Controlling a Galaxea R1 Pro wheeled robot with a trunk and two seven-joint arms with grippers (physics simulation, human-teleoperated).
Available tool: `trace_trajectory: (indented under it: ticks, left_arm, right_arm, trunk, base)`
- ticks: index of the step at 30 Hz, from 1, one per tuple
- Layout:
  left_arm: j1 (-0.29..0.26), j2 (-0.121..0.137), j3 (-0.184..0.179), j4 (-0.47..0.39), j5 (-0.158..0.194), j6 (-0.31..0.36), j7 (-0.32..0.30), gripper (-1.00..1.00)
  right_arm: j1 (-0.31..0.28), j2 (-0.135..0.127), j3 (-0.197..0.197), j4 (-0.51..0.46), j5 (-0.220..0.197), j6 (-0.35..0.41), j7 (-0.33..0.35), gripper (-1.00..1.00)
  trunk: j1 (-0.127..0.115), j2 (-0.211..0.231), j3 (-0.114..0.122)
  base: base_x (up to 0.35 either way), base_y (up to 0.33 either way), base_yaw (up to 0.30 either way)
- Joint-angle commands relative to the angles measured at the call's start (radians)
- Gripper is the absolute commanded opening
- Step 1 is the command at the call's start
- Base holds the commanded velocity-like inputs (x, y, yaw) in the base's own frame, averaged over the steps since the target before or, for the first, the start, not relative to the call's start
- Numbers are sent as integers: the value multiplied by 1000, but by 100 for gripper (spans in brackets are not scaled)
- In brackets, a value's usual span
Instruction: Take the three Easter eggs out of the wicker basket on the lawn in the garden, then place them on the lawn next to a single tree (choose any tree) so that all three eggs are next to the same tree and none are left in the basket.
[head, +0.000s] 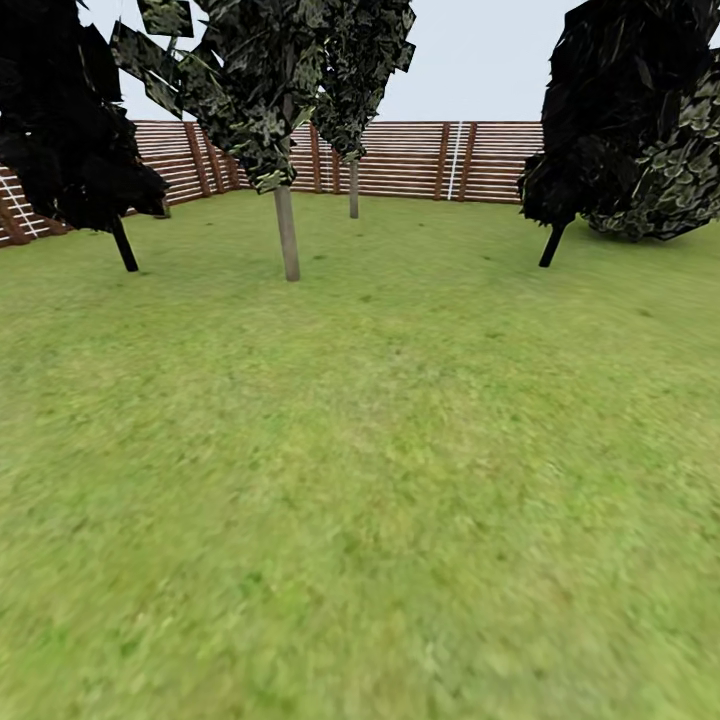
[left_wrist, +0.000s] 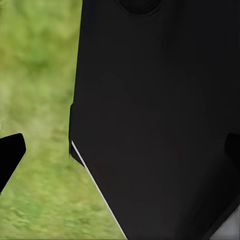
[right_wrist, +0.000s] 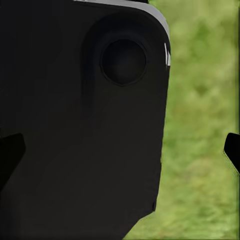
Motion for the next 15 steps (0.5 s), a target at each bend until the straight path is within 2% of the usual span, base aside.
trace_trajectory:
  ticks: [1,8,15]
  left_arm:
    - [0,-1,3,-1,1,-1,2,100]
    - [0,-1,3,-1,1,-1,2,100]
    - [0,-1,3,-1,1,-1,2,100]
  right_arm:
    - [0,-1,2,1,1,-3,0,100]
    - [0,-1,2,-1,1,-3,-1,100]
    - [0,6,-6,1,-11,-3,0,100]
  trunk:
    - [1,0,-1]
    - [1,0,0]
    - [1,0,0]
  base:
    - [328,0,0]
    - [277,0,0]
    - [32,0,0]
